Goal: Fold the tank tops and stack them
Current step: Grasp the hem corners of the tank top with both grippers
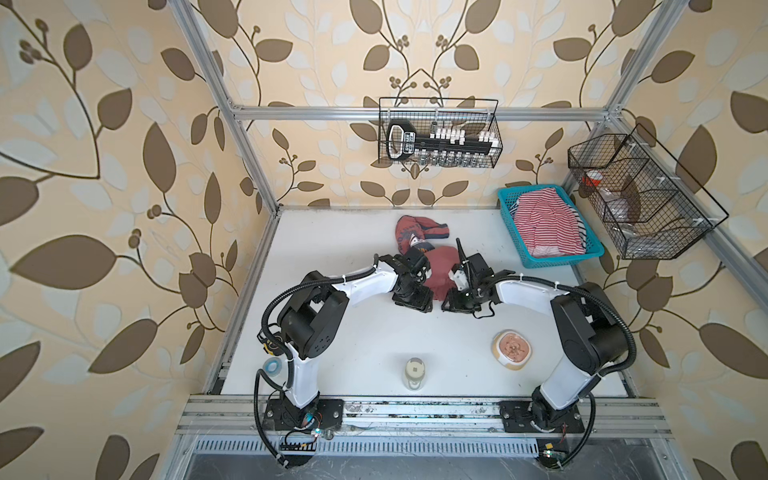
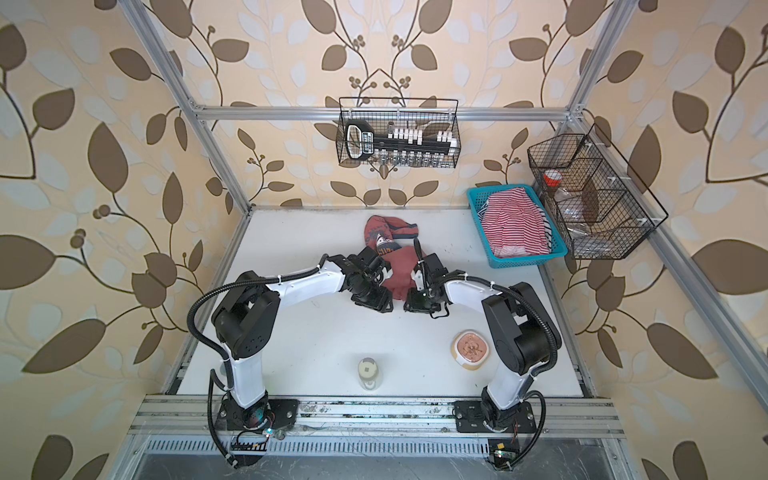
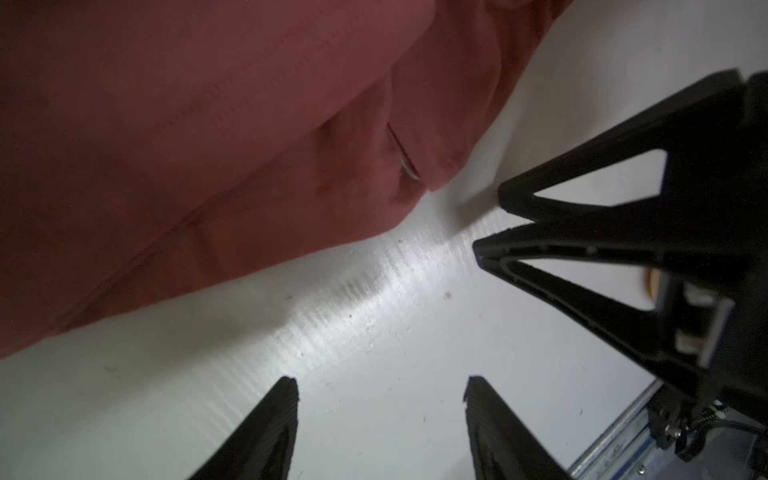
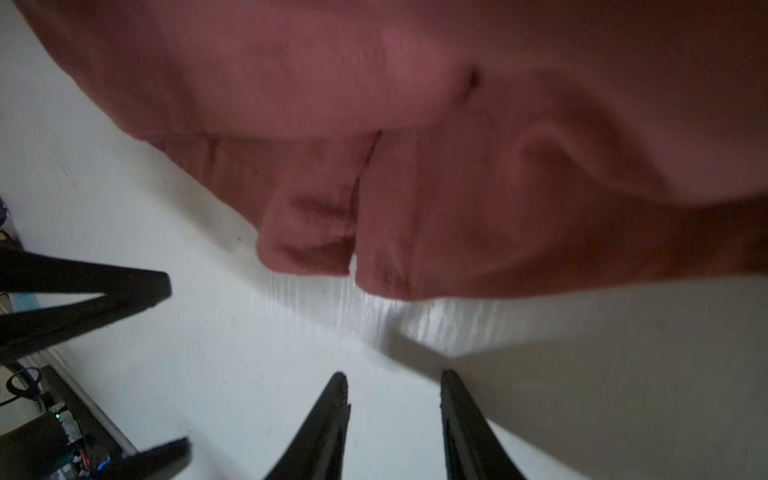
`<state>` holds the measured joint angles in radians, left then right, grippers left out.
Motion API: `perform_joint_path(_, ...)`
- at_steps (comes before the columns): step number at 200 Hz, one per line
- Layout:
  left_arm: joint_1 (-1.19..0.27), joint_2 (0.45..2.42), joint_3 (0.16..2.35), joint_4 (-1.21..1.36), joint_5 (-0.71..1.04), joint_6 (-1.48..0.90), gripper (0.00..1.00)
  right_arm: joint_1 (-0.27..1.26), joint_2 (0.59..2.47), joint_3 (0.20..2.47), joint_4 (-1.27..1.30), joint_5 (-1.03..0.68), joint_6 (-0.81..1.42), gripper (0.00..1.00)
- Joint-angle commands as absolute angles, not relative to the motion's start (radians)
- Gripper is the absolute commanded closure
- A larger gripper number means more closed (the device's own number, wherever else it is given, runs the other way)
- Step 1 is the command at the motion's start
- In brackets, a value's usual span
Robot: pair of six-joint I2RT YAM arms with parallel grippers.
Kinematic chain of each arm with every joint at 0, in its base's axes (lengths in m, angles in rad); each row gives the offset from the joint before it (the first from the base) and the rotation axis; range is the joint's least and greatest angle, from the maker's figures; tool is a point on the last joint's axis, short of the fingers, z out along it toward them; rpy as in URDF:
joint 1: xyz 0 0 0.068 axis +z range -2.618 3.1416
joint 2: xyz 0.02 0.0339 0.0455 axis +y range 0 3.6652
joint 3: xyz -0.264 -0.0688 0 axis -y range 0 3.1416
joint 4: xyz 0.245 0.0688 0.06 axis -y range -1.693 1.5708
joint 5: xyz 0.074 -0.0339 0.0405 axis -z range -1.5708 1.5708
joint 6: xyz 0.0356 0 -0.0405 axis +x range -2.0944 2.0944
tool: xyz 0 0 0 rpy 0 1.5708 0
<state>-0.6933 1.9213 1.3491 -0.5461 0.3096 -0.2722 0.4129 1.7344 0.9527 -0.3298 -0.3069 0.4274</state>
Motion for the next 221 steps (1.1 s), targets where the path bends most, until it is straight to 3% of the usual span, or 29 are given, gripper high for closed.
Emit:
perform_joint_path(1,-0.692,1.924,1.395,-0.486,0.318,-0.351,0.34,0.421,1.756,0.974,-0.297,-0.246,0.461,0.62)
perform_joint_path(127,-0.692,2.069,1.474,-0.479,0.260,-0.514,0.35,0.447,1.833,1.045,-0.299,-0.135,0.526,0.58)
perform_joint_path(166,-0.692,2.107,1.484,-0.492,0.232,-0.536,0.40,0.472,1.867,1.063,-0.310,-0.117,0.528,0.58)
perform_joint_path(183,-0.692,2.120,1.489,-0.507,0.214,-0.537,0.43,0.474,1.881,1.065,-0.319,-0.103,0.525,0.64)
perform_joint_path(221,-0.692,2.156,1.502,-0.524,0.205,-0.537,0.55,0.473,1.893,1.065,-0.336,-0.086,0.517,0.89)
